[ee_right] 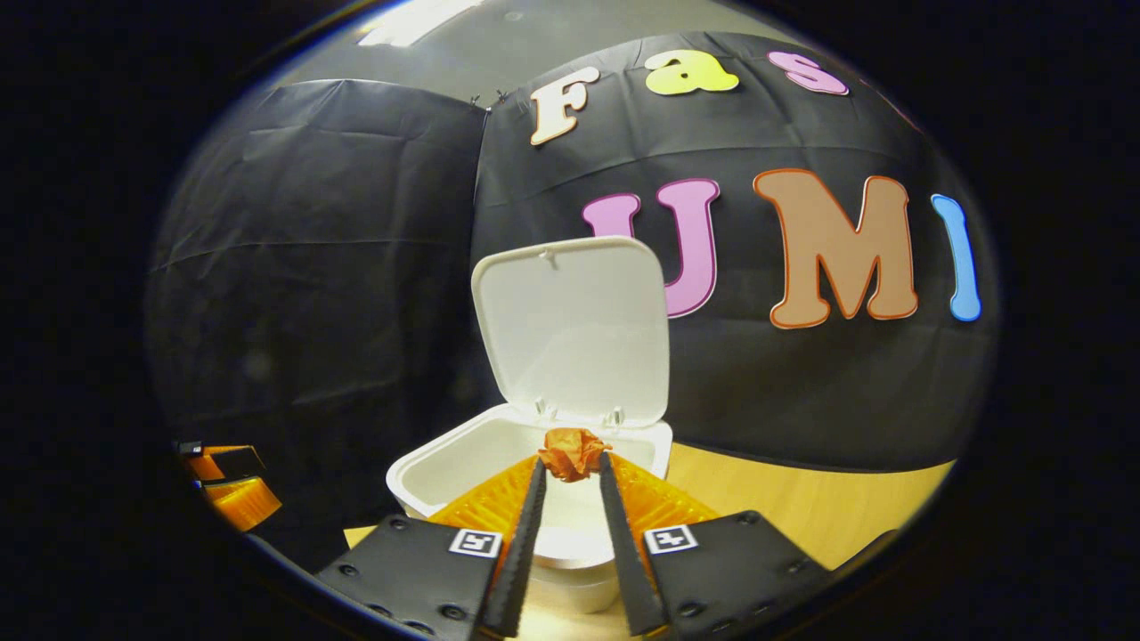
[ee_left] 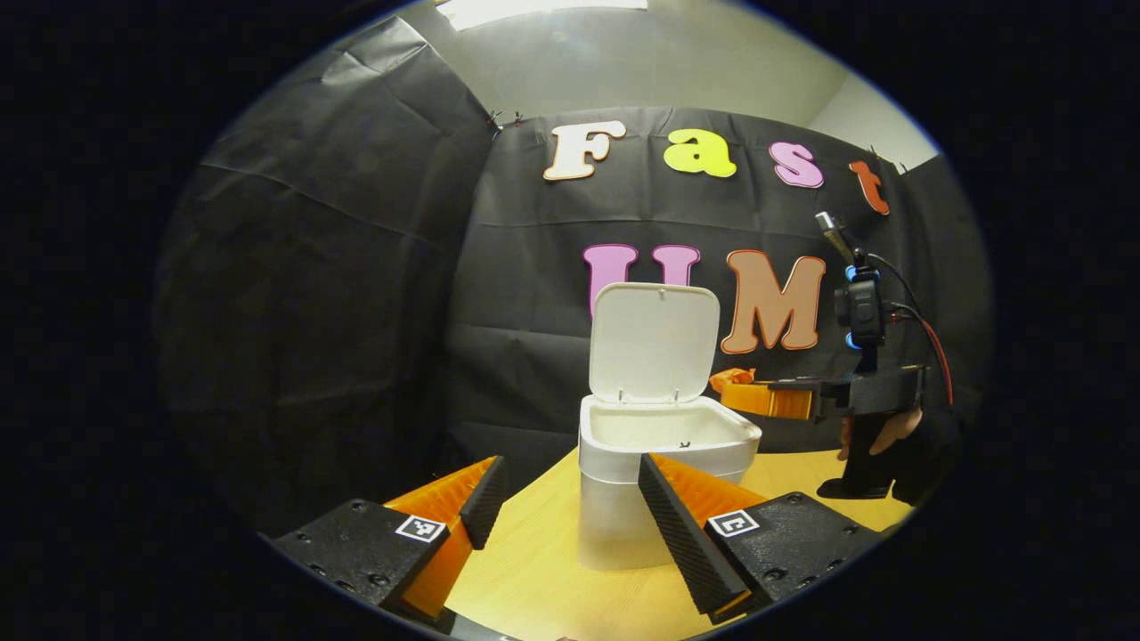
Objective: Press the lid of the desktop garbage bin to open it, pick up the crumpled paper on the desktop and throw it into the bin, then pick up the pop can on the desktop and drop it into the bin, and finally close the garbage bin lid.
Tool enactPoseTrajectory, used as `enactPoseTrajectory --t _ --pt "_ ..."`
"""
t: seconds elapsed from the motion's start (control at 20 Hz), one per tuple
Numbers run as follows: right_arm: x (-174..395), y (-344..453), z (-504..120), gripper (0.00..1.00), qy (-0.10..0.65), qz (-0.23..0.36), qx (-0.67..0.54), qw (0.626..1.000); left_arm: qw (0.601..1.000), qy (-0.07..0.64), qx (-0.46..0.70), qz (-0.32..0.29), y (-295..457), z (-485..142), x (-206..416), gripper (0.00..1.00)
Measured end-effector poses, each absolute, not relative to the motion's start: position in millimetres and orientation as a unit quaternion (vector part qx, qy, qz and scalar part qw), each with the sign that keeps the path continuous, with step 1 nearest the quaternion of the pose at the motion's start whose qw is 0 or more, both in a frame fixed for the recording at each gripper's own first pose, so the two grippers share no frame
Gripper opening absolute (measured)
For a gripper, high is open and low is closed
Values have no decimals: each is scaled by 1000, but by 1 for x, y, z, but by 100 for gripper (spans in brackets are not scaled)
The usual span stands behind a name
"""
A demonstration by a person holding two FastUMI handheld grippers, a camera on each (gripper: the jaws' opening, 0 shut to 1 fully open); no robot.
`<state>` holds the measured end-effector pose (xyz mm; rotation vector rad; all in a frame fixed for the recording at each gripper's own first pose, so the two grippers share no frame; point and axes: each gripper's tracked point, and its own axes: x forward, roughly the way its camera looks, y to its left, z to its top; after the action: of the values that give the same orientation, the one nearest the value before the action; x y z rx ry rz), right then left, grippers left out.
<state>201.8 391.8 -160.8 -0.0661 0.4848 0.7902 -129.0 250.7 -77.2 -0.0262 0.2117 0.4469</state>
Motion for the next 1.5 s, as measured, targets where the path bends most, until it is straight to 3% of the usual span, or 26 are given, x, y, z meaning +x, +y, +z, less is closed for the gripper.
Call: enactPoseTrajectory --t 0.1,0.2,0.55,0.9,1.25,1.5 --pt "198 394 -165 99 242 380 -33 892 969 101 -16 225 253 -76 -129 93" --pt "197 389 -158 95 228 377 -38 897 969 102 -16 225 251 -77 -126 91" --pt "192 281 -96 97 147 313 -36 938 982 92 -28 165 199 -75 -84 90" --pt "189 134 -52 97 103 190 -47 975 994 85 -37 59 108 -76 -22 90" --pt "164 -11 -47 97 114 55 -48 991 993 95 -51 -57 1 -87 24 91" --pt "134 -84 -62 97 141 -18 -43 989 981 139 -63 -117 -59 -124 39 91"
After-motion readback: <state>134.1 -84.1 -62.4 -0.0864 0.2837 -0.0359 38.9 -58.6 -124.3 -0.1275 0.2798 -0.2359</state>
